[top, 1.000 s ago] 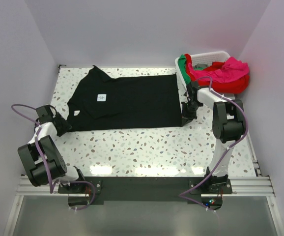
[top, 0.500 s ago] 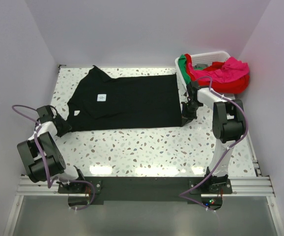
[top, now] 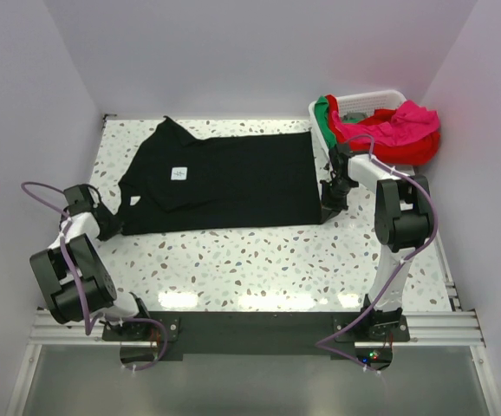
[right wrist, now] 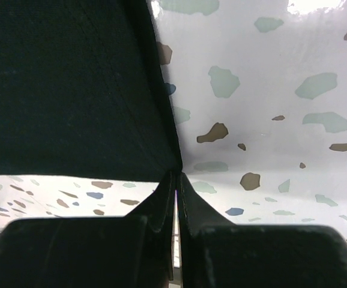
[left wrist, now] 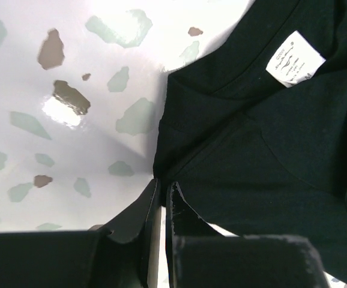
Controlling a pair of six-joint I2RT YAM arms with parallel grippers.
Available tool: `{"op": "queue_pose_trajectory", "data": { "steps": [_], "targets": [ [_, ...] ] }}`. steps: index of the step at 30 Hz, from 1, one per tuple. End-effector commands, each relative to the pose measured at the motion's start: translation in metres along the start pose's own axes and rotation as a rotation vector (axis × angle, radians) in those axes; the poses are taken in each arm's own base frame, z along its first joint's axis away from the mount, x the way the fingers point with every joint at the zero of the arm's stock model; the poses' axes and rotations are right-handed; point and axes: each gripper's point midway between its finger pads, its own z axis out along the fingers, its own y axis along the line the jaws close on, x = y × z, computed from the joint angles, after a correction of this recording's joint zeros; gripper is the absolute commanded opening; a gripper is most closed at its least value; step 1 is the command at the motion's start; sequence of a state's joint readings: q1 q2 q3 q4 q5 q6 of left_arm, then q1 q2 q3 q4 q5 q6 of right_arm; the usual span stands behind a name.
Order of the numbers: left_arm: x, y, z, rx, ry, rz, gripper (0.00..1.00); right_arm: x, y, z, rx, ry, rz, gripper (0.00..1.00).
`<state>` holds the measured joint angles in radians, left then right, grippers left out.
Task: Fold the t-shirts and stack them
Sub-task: Fold the tshirt
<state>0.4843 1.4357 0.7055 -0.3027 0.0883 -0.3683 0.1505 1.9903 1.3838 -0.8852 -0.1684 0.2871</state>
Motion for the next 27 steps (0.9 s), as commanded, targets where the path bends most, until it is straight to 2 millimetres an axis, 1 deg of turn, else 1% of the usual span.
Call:
{"op": "queue_pose_trajectory", "data": {
  "steps": [1,2,5,6,7,9,10,11,13,14,16,17,18,20,21,22,23,24,25,26,27],
  "targets": [
    [-0.034,0.004,-0.023,-0.041,-0.092,0.087,0.02,-0.005,-0.006,-0.021,0.047,-0.035,-0.023,0.00],
    [-0.037,0.005,-0.026,-0.046,-0.098,0.096,0.02,-0.003,-0.007,-0.022,0.052,-0.030,-0.025,0.00],
    [-0.032,0.011,-0.031,-0.074,-0.073,0.125,0.01,0.002,-0.008,-0.025,0.055,-0.020,-0.019,0.00],
    [-0.028,0.011,-0.032,-0.074,-0.060,0.130,0.01,0.005,-0.008,-0.025,0.057,-0.015,-0.018,0.00],
    [-0.023,0.020,-0.033,-0.121,-0.042,0.124,0.00,0.006,-0.009,-0.026,0.061,-0.010,-0.014,0.00],
    [-0.017,0.025,-0.035,-0.147,-0.019,0.109,0.00,0.012,-0.011,-0.027,0.068,0.005,-0.006,0.00],
    [-0.020,0.029,-0.037,-0.182,-0.032,0.097,0.00,0.014,-0.011,-0.028,0.072,0.007,-0.003,0.00],
    [-0.028,0.029,-0.041,-0.191,-0.048,0.090,0.00,0.017,-0.012,-0.029,0.075,0.018,0.002,0.00],
    [-0.029,0.030,-0.047,-0.209,-0.029,0.087,0.00,0.022,-0.012,-0.032,0.080,0.024,0.001,0.00],
    [-0.036,0.029,-0.050,-0.211,-0.043,0.082,0.00,0.026,-0.014,-0.033,0.089,0.032,0.004,0.00],
    [-0.037,0.030,-0.055,-0.227,-0.027,0.082,0.00,0.031,-0.016,-0.035,0.097,0.043,0.009,0.00],
    [-0.042,0.028,-0.057,-0.230,-0.022,0.083,0.04,0.033,-0.015,-0.036,0.099,0.044,0.007,0.00],
    [-0.038,0.030,-0.058,-0.238,0.007,0.085,0.07,0.038,-0.016,-0.036,0.103,0.056,0.009,0.00],
    [-0.036,0.032,-0.060,-0.250,0.027,0.092,0.14,0.042,-0.014,-0.039,0.103,0.055,0.009,0.00],
    [-0.035,0.032,-0.063,-0.257,0.034,0.090,0.29,0.046,-0.015,-0.039,0.107,0.063,0.008,0.00],
    [-0.034,0.034,-0.066,-0.266,0.033,0.091,0.34,0.048,-0.016,-0.039,0.109,0.064,0.008,0.00],
    [-0.037,0.033,-0.071,-0.266,0.017,0.091,0.44,0.050,-0.015,-0.043,0.110,0.063,0.002,0.05],
    [-0.037,0.033,-0.075,-0.268,0.010,0.089,0.49,0.052,-0.014,-0.045,0.114,0.061,-0.006,0.14],
    [-0.040,0.033,-0.082,-0.267,-0.017,0.085,0.53,0.052,-0.014,-0.047,0.117,0.058,-0.017,0.33],
    [-0.044,0.031,-0.086,-0.265,-0.033,0.083,0.57,0.052,-0.014,-0.052,0.119,0.051,-0.024,0.39],
    [-0.043,0.029,-0.091,-0.253,-0.033,0.077,0.58,0.049,-0.012,-0.057,0.119,0.036,-0.038,0.44]
  ]
}}
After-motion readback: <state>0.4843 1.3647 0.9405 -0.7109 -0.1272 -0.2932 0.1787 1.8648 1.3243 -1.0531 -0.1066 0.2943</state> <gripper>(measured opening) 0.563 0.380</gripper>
